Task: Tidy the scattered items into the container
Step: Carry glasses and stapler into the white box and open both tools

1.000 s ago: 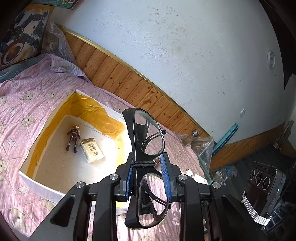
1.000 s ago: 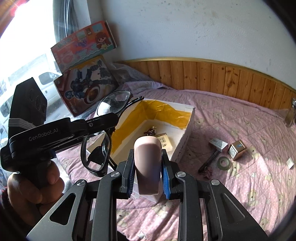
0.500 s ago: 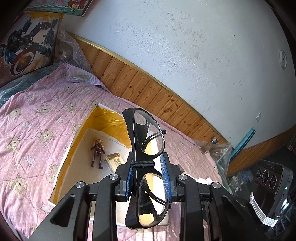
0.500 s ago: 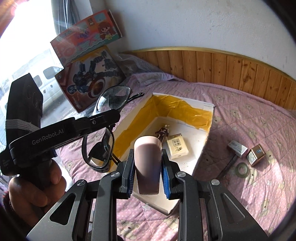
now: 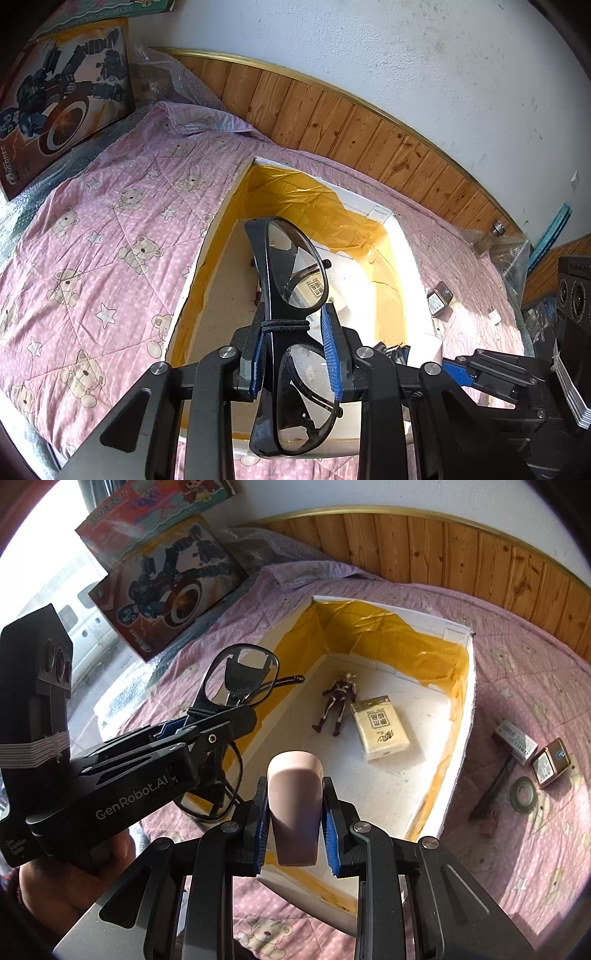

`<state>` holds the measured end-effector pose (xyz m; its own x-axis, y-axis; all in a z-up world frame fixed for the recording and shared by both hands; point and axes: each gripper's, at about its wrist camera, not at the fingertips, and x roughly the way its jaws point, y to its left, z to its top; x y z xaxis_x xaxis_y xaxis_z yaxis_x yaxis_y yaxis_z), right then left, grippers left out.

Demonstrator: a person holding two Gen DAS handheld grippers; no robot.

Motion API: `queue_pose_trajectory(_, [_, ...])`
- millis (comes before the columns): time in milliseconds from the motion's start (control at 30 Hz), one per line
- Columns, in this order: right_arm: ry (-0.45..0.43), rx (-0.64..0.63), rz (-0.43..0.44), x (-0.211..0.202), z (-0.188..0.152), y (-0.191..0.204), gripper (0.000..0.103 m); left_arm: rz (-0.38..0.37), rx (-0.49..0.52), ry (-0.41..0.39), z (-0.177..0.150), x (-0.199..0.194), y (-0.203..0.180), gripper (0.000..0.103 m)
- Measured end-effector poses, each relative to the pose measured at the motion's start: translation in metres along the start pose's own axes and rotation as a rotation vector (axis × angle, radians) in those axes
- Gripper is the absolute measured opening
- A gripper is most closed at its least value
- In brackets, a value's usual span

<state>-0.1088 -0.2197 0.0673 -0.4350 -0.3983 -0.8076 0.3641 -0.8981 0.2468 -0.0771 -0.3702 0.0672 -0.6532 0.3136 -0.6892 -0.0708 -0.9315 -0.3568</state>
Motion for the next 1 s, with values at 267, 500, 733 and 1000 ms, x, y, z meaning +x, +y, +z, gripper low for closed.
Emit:
queue_pose_trajectory(267, [0.048,0.033,0.01,0.016,0.001,0.0,0.027,0.045,0.013,0.07,0.0,0.024,0.008,0.029])
queue_pose_trajectory(500, [0.041,0.072,0.032,0.013,0.0,-0.002,0.033,0.085,-0.058,0.08,-0.003,0.025,0.024,0.047])
queue_pose_trajectory(733, [-0.011,0.101,0.041,-0.009,-0.017,-0.002,0.034,0.066,-0.104,0.068,-0.011,0.014,0.029,0.049])
queue_pose_trajectory(1000, [-0.054,0.103,0.029,-0.034,-0.039,0.0,0.035,0.038,-0.107,0.064,-0.023,0.002,0.019,0.049])
